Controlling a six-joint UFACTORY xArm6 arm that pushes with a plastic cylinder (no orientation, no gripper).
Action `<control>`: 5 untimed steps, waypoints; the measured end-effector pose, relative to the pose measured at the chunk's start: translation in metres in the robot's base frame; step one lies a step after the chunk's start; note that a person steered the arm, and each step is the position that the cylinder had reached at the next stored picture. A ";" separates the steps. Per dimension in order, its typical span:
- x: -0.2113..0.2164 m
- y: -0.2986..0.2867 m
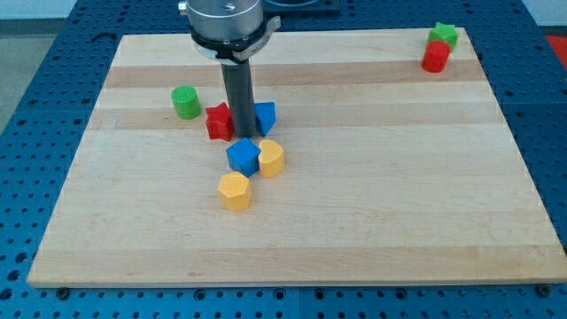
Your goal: Move the red star near the red circle
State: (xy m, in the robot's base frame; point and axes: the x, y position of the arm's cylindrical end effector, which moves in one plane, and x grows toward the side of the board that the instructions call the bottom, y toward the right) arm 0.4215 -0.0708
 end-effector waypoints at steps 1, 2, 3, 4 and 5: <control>0.030 -0.012; 0.035 -0.040; -0.002 -0.042; -0.060 -0.016; -0.086 0.000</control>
State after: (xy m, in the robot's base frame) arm 0.3352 -0.0705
